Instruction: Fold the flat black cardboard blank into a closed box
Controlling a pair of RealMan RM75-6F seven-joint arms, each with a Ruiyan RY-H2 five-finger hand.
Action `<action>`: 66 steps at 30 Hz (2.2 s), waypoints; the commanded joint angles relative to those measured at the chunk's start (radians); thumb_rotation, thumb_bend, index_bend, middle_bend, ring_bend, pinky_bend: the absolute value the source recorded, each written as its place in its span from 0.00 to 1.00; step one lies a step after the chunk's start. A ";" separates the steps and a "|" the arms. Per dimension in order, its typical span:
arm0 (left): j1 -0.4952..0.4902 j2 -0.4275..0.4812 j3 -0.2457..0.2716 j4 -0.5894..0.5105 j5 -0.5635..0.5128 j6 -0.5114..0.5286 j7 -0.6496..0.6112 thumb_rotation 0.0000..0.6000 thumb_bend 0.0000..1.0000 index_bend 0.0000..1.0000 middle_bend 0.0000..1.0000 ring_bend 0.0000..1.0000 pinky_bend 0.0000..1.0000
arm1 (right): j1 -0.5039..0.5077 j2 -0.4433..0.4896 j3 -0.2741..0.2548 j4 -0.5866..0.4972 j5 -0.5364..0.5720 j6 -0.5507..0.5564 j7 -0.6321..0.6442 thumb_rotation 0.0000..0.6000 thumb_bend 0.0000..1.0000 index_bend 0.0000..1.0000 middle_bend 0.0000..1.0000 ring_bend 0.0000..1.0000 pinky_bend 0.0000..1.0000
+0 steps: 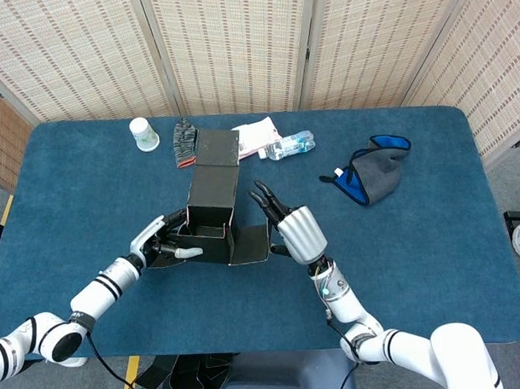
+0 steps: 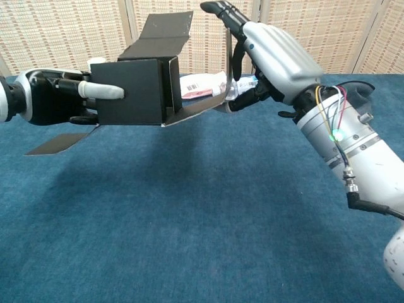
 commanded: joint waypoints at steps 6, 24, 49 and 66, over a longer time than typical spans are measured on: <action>0.001 -0.037 0.010 0.014 0.018 0.013 0.054 1.00 0.09 0.23 0.25 0.67 0.93 | 0.036 -0.009 0.012 0.026 -0.015 -0.004 0.003 1.00 0.00 0.00 0.00 0.60 0.98; 0.023 -0.160 0.051 0.103 0.029 0.084 0.221 1.00 0.09 0.23 0.25 0.67 0.93 | 0.089 -0.012 -0.077 0.116 -0.078 -0.082 0.000 1.00 0.00 0.00 0.04 0.63 1.00; 0.014 -0.323 0.186 0.404 0.208 0.154 0.116 1.00 0.09 0.19 0.20 0.67 0.93 | 0.157 -0.096 -0.206 0.393 -0.161 -0.152 0.117 1.00 0.00 0.00 0.11 0.67 1.00; 0.006 -0.353 0.230 0.491 0.243 0.209 0.049 1.00 0.09 0.18 0.19 0.67 0.93 | 0.207 -0.154 -0.231 0.524 -0.173 -0.130 0.183 1.00 0.00 0.05 0.13 0.69 1.00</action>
